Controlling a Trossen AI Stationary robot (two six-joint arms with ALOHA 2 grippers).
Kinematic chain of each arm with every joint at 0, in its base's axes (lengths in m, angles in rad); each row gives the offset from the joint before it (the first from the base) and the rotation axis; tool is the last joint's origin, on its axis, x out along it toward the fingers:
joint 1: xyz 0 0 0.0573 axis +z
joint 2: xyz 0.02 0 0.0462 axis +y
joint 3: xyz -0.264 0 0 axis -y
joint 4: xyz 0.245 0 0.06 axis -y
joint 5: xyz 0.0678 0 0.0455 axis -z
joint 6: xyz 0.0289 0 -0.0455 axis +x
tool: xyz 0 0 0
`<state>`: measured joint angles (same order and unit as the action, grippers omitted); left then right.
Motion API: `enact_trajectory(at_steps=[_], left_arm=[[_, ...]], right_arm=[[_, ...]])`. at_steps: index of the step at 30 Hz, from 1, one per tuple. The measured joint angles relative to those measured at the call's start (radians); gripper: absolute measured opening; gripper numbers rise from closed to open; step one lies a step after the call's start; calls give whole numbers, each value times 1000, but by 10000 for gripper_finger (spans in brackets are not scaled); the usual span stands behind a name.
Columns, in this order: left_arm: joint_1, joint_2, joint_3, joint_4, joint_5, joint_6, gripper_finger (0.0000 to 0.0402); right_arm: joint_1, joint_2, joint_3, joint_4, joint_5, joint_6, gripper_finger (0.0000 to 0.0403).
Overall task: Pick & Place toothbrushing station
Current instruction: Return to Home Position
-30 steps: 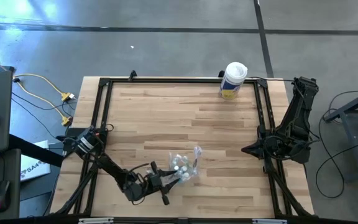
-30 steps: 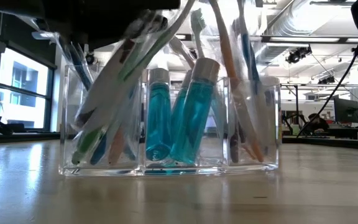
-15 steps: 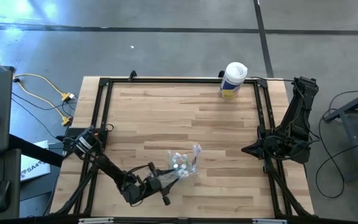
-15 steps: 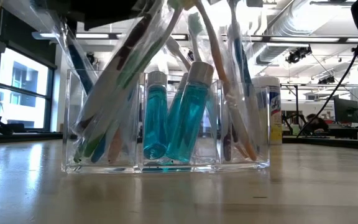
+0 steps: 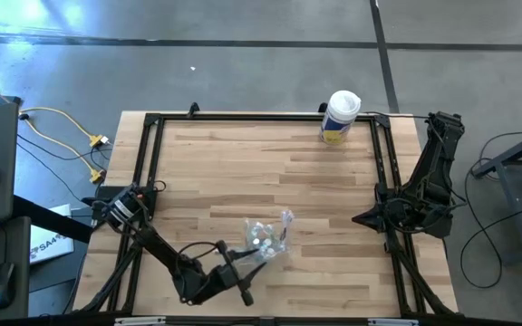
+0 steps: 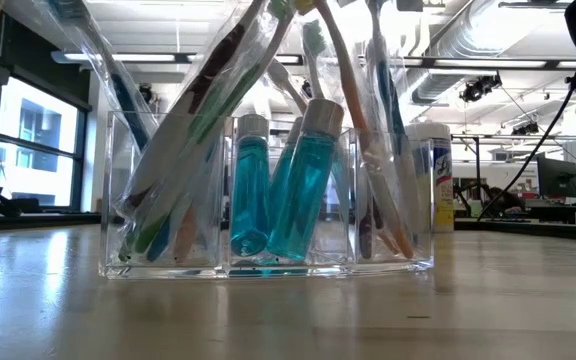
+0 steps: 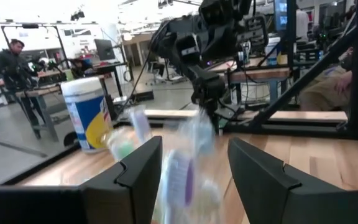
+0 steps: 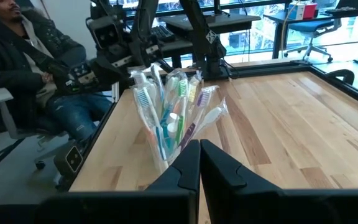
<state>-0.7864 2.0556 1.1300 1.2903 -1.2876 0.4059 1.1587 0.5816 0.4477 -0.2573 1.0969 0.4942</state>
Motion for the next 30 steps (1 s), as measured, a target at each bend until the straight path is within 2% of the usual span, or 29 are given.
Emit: enact_trajectory(at_steps=[6, 12, 16, 21, 26, 30], left_arm=[[0, 0, 89, 0, -6, 146, 184], [0, 0, 247, 0, -167, 453, 183], [-11, -72, 323, -166, -179, 462, 173], [-21, -175, 349, -271, -259, 482, 118], [-1, -299, 318, -492, -286, 576, 21], [22, -413, 274, -587, -286, 577, 11]], right_arm=[[0, 0, 0, 0, 0, -1, 3], [0, 0, 0, 0, 0, -9, 3], [0, -1, 0, 19, 2, -54, 3], [0, -3, 0, 111, 3, -171, 3], [-8, -9, 0, 267, 4, -380, 3], [-50, -24, 0, 390, 3, -535, 3]])
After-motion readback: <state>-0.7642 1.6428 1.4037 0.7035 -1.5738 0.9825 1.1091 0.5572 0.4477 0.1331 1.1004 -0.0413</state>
